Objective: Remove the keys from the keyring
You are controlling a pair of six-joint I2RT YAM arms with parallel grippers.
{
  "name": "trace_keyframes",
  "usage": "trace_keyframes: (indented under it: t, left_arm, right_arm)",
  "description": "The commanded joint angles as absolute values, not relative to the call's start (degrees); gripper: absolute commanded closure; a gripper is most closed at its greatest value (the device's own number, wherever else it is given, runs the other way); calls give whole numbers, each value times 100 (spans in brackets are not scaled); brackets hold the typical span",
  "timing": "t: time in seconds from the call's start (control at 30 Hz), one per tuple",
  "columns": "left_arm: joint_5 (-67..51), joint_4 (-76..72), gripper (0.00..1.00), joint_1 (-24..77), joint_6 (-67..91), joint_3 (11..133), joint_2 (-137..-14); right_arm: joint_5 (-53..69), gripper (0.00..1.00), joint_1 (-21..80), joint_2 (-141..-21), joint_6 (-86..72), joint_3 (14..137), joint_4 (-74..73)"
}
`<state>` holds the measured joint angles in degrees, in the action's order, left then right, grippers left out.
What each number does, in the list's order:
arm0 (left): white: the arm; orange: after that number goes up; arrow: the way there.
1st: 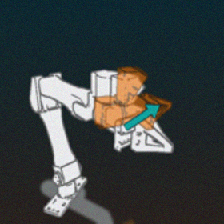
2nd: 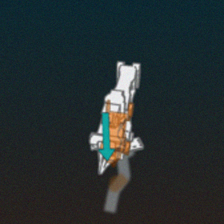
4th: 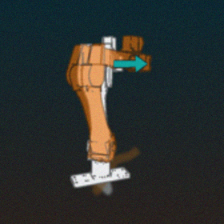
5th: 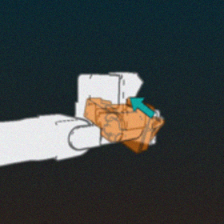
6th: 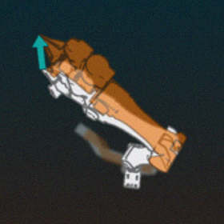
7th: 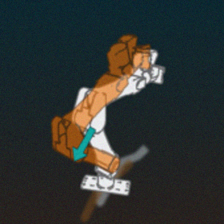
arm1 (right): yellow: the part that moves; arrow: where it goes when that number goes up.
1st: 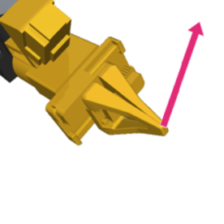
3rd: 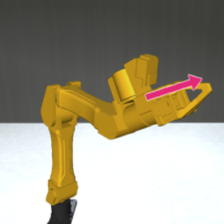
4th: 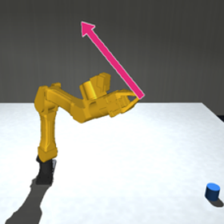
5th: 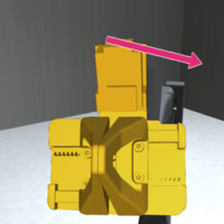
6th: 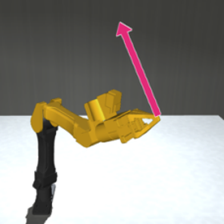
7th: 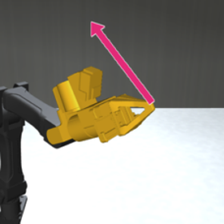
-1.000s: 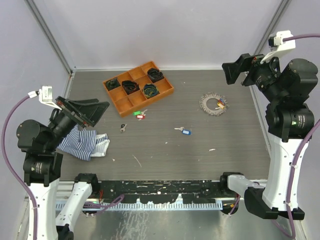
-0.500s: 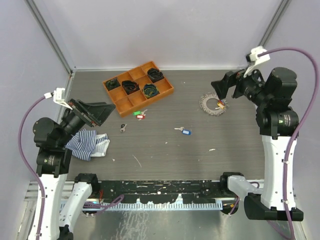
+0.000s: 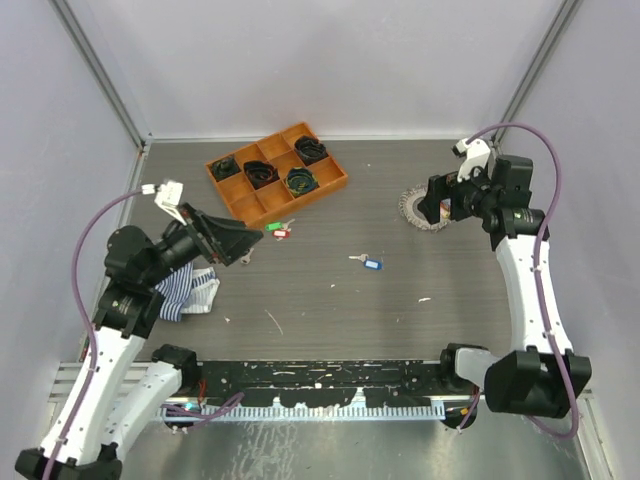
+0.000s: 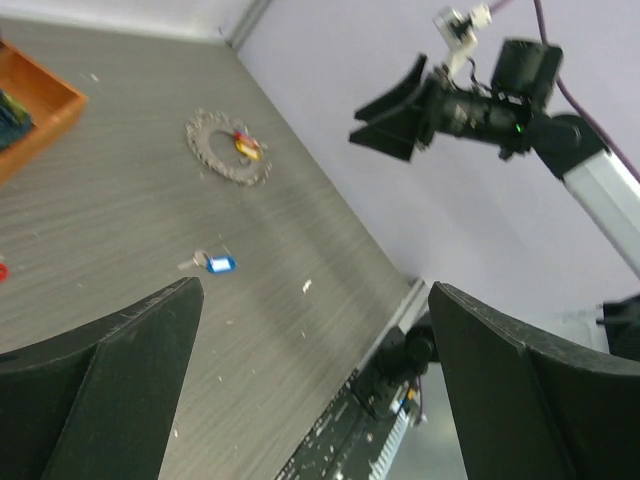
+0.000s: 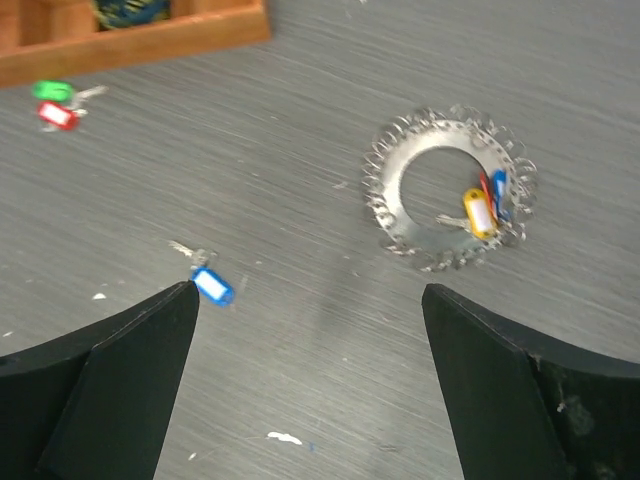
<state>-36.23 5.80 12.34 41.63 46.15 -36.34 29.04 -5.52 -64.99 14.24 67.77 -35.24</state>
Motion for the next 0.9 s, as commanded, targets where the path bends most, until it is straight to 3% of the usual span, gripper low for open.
trace_keyframes:
  t: [0.0,0.2,0.33,0.5,0.87]
  left_arm:
    - [-3065,173,2,2109,3610,4497,-4086]
    - [-2542,-743,2,2873,3509,4436,-4834]
    - [-2540,-1453,2,2874,3673,4256,-5150]
    - [-2404,-2684,2,2874,4068,3923,-5555]
    - [-1522,-2218,2,3739,2361,5108,-6895]
  right_arm:
    - [2669,0,-931,-6918,1604,6525,-2616]
    - [2693,4,-1314,-8442,1789,7187,-2320]
    - [2744,22,-1302,-9340,1938,7544,-2259]
    - [1942,49,-1140,-9988,2910,8155,-2637]
    - [1427,57,-847,-10796,3736,8743,-2869]
